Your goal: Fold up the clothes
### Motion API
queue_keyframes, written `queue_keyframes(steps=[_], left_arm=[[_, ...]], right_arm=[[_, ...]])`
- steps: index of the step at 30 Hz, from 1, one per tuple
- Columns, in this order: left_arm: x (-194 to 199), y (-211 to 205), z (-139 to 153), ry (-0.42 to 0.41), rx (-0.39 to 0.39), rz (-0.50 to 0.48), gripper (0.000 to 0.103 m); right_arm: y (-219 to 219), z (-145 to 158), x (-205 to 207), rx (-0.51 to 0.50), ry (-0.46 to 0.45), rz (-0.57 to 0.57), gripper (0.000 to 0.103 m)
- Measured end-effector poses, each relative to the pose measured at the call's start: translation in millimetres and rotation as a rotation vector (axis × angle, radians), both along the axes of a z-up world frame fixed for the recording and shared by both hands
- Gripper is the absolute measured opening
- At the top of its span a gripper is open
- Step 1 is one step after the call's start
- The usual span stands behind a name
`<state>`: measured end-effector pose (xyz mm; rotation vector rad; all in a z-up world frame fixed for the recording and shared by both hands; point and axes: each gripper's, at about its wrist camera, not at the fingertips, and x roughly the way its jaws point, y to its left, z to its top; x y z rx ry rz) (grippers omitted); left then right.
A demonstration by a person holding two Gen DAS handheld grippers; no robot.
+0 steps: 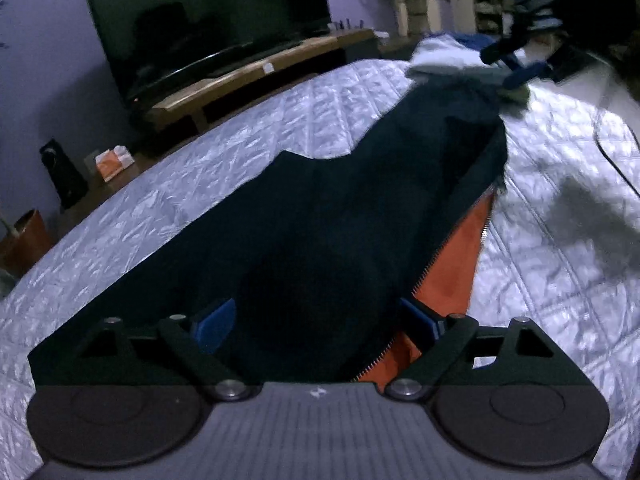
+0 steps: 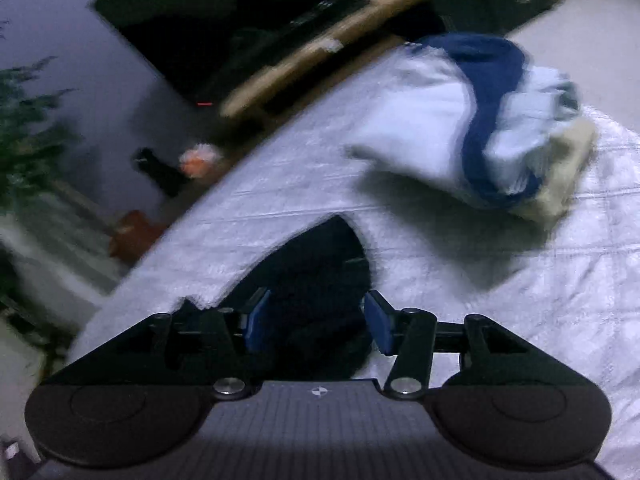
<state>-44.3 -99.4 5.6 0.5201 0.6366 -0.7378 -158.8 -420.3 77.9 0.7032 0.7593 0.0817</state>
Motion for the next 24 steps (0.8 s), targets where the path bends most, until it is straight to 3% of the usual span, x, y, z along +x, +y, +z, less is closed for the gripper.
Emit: queue_keyframes(steps=[2,6,8,13,14,17,18,21,24], left_arm=[[5,1,0,0.009,-0.010,0.028,0.086],[7,-1,-4,0.013,0.009,0.055,0.086],[6,-3,-5,0.008,0.016,0.047,0.086],[9,-2,-2,0.009,-0.002,0.043,0.086],[9,-3,-2,0.009,-0.004,0.042,0.086],[9,-6,-2,0.008,-0.010,0.038,0.086],[8,-7,-2,0.008,-0.012,0.033,0.086],[3,-6,-2,0.007,-0.010,0.008,0.086],[-3,-7,-2,0.006,-0.008,-0.019,0.086]], right_arm=[[25,1,-2,0.067,-0.011,0.079,0.059],[75,-25,14,0.189,0.060,0.199,0.060],[88,-39,25,0.191,0.118,0.211,0.062],[109,-60,42,0.129,0.144,0.205,0.060],[110,-61,43,0.116,0.140,0.202,0.056],[116,-65,46,0.079,0.128,0.194,0.017],[113,-67,44,0.100,0.124,0.182,0.012],[102,-72,38,0.184,0.103,0.146,0.008],[95,-63,26,0.308,-0.018,0.138,0.007]])
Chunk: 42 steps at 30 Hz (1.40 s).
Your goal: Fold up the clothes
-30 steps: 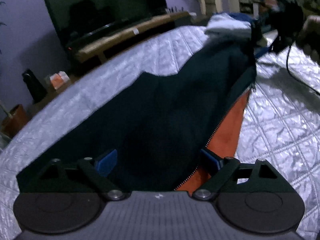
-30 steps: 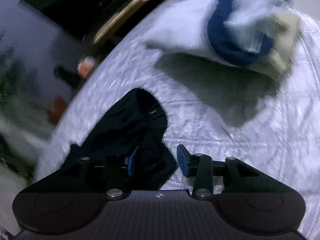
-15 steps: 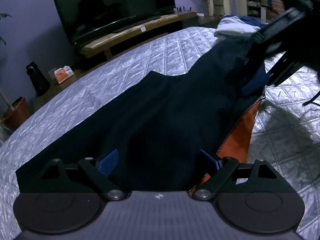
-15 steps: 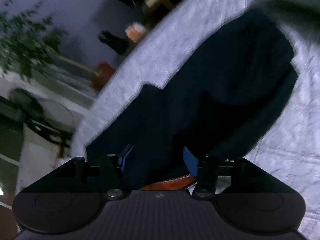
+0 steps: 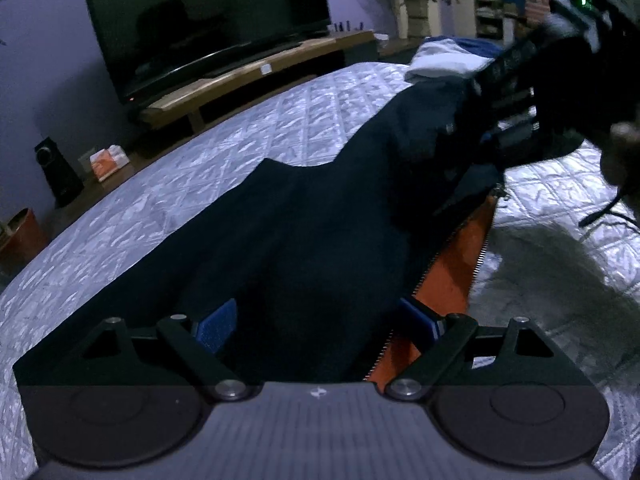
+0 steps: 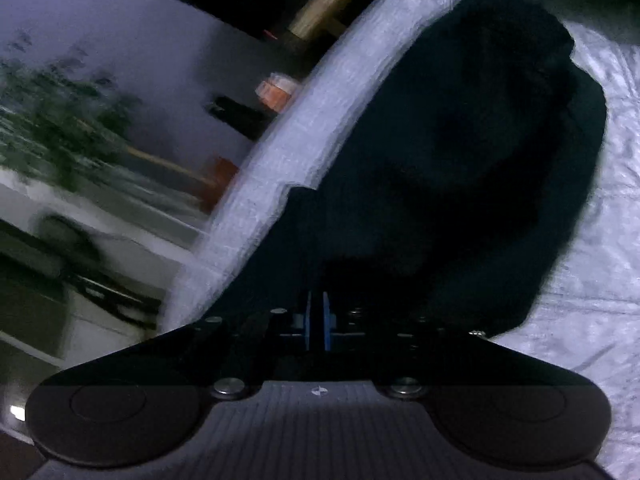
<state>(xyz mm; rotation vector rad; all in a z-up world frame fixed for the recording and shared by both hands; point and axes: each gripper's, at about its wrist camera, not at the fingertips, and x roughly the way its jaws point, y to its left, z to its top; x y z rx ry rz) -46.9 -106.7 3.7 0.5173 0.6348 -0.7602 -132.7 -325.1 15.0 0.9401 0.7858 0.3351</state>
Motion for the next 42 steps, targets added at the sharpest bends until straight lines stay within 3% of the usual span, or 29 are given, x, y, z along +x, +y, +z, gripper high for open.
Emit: queue_keyframes(steps=[3,5,7,10,11,12,14,18,19,21,24,26,28,32,34,37,42], left_arm=[[-1,-6,-1,0.002,-0.007,-0.040,0.086],[-2,-9,-2,0.011,-0.008,-0.069,0.086],[-3,-12,-5,0.020,0.001,-0.090,0.086],[-5,-15,-7,0.020,0.016,-0.107,0.086],[-5,-15,-8,0.020,0.020,-0.110,0.086],[-4,-16,-9,0.024,0.020,-0.109,0.086],[-3,-19,-9,0.029,0.019,-0.109,0.086],[-7,-28,-12,0.036,0.033,-0.135,0.086],[-8,-30,-13,0.040,0.039,-0.143,0.086],[-10,-34,-16,0.049,0.052,-0.162,0.086],[-12,-36,-18,0.062,0.061,-0.186,0.087],[-11,-36,-19,0.068,0.059,-0.193,0.087],[-11,-36,-19,0.072,0.056,-0.198,0.087],[-18,-38,-15,0.064,0.036,-0.245,0.087],[-23,-40,-12,0.064,0.014,-0.278,0.087],[-28,-43,-11,0.063,0.006,-0.308,0.087],[-27,-48,-15,0.070,0.024,-0.313,0.087]], right_arm=[[-4,6,-7,0.038,-0.016,0.021,0.007],[-4,13,-8,-0.051,-0.012,0.047,0.012],[-3,26,-9,-0.281,0.007,0.075,0.015],[10,47,-15,-0.659,-0.058,0.152,0.023],[14,54,-16,-0.757,-0.097,0.166,0.032],[14,60,-21,-0.839,-0.149,0.164,0.049],[19,71,-26,-0.983,-0.251,0.172,0.064],[47,72,-14,-1.205,-0.370,0.314,0.062],[52,67,-9,-1.261,-0.375,0.352,0.062],[57,46,9,-1.369,-0.301,0.413,0.056],[39,35,26,-1.355,-0.220,0.362,0.056],[32,45,23,-1.329,-0.243,0.302,0.057],[32,44,12,-1.352,-0.284,0.339,0.065],[33,43,-11,-1.398,-0.368,0.415,0.065],[47,38,-21,-1.419,-0.449,0.514,0.066],[73,25,-21,-1.509,-0.517,0.620,0.069],[92,10,5,-1.598,-0.537,0.705,0.068]])
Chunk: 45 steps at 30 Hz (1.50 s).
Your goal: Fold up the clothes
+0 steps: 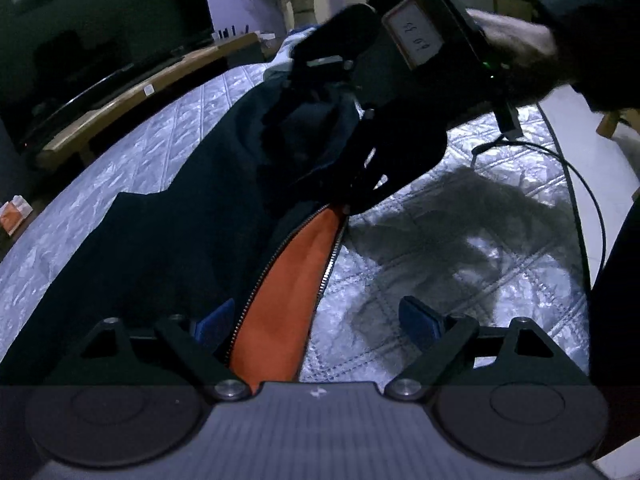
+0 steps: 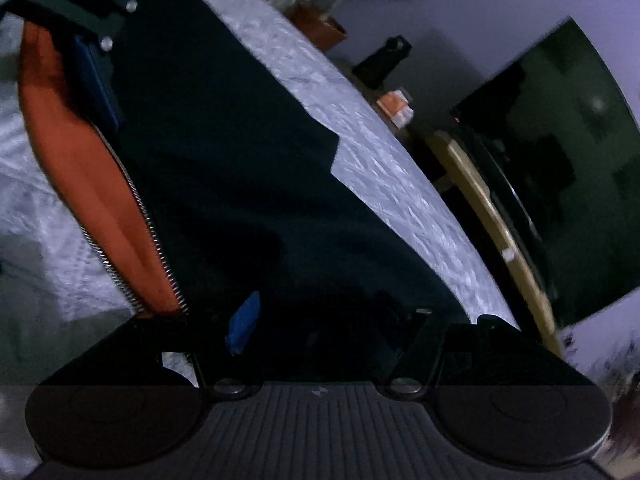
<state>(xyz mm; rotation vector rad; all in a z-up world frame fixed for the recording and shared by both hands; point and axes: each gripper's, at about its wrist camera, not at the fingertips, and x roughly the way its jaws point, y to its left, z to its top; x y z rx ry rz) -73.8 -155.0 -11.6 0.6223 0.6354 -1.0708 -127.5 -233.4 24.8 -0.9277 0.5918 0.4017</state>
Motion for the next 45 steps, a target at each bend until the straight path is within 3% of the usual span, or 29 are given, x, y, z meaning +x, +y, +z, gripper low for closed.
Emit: queue_keyframes(steps=[1,2,3,5,12,15,19,21,23,25,29,33,35,37,39,41,44,45], left_arm=[[1,0,-1,0.000,0.002,0.001,0.087],[1,-1,-1,0.001,0.005,0.002,0.087],[1,0,-1,0.000,0.005,0.003,0.087],[0,-1,0,0.000,0.006,0.005,0.087],[3,1,-1,0.003,0.015,0.036,0.087],[7,2,-1,0.018,0.004,0.025,0.087],[7,5,1,0.016,0.005,0.019,0.087],[9,12,1,0.015,0.013,0.045,0.087],[17,17,0,0.025,0.021,0.092,0.087],[21,21,-2,0.031,0.031,0.118,0.087],[24,31,-1,0.039,0.042,0.137,0.087],[24,39,0,0.052,0.042,0.146,0.087],[23,46,3,0.050,0.039,0.157,0.087],[23,52,6,0.051,0.023,0.168,0.087],[25,60,11,0.059,-0.006,0.185,0.087],[29,70,17,0.082,-0.048,0.218,0.087],[31,77,18,0.108,-0.073,0.242,0.087],[30,76,16,0.102,-0.062,0.241,0.087]], right_arm=[[3,0,2,-0.013,0.008,0.027,0.065],[5,-1,4,-0.025,0.016,0.054,0.054],[8,-1,5,-0.038,0.024,0.080,0.035],[10,0,9,-0.032,0.060,0.097,0.021],[-23,49,13,0.367,0.062,-0.082,0.015],[-42,69,19,0.499,0.086,-0.150,0.017],[-34,57,32,0.476,0.206,-0.129,0.025],[-27,53,28,0.499,0.242,-0.129,0.040],[-23,52,21,0.569,0.278,-0.154,0.063],[-10,44,19,0.552,0.286,-0.164,0.063],[14,21,13,0.403,0.277,-0.140,0.060],[1,26,12,0.354,0.296,-0.220,0.061],[-11,30,5,0.374,0.296,-0.260,0.060],[-9,36,-8,0.430,0.320,-0.188,0.061],[-7,42,-21,0.486,0.344,-0.116,0.074],[2,43,-30,0.498,0.372,-0.042,0.078],[24,32,-25,0.483,0.417,0.006,0.075],[30,28,-20,0.486,0.448,0.013,0.063]])
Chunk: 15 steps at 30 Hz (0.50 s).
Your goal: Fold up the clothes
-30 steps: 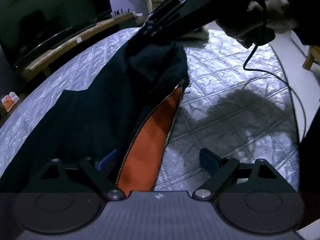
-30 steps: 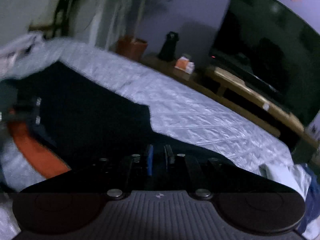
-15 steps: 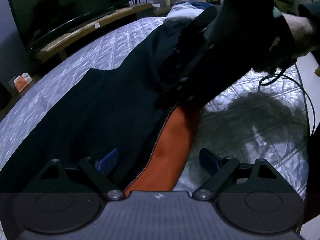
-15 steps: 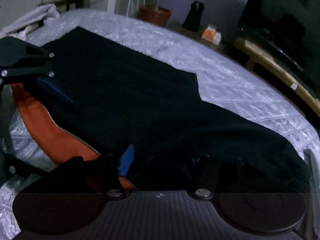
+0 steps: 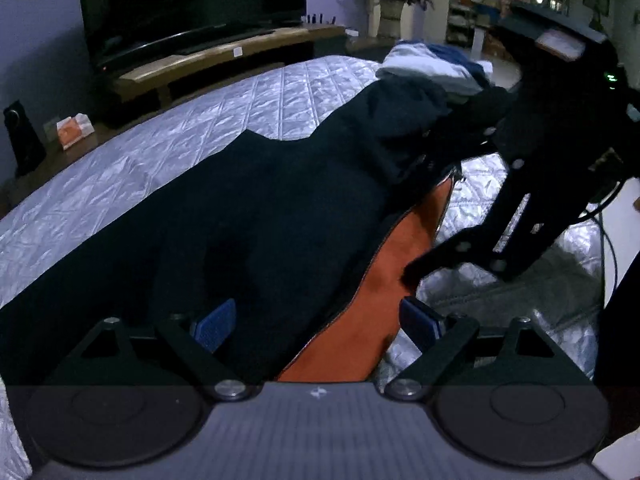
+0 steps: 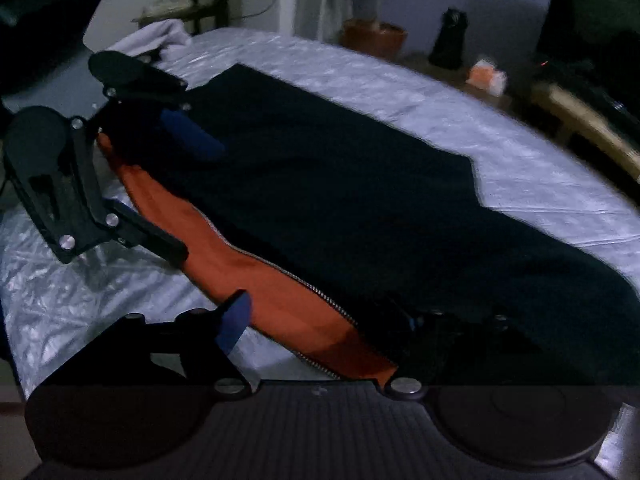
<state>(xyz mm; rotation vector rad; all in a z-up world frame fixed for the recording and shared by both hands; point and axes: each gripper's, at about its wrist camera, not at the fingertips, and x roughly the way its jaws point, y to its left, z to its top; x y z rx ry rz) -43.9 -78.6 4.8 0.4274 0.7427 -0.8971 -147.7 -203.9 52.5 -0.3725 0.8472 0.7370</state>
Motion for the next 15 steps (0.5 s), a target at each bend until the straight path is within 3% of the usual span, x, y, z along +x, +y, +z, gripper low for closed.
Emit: queue_keyframes(steps=[3,5,8,12,15], left_arm=[[-6,0,-5,-0.006,0.039,-0.029,0.087],[-7,2,-7,-0.005,0.057,-0.042,0.087],[0,11,-6,-0.013,0.082,-0.036,0.087],[4,16,-5,-0.006,0.088,-0.009,0.087],[-1,16,-2,-0.008,0.083,-0.016,0.087]], right_arm=[[11,-4,2,-0.040,-0.003,0.047,0.021],[14,-1,-3,-0.055,-0.021,0.067,0.014],[12,4,-11,-0.033,-0.006,0.121,0.007],[19,0,-24,-0.058,0.090,0.230,0.011],[10,11,-16,0.041,0.066,0.132,0.014]])
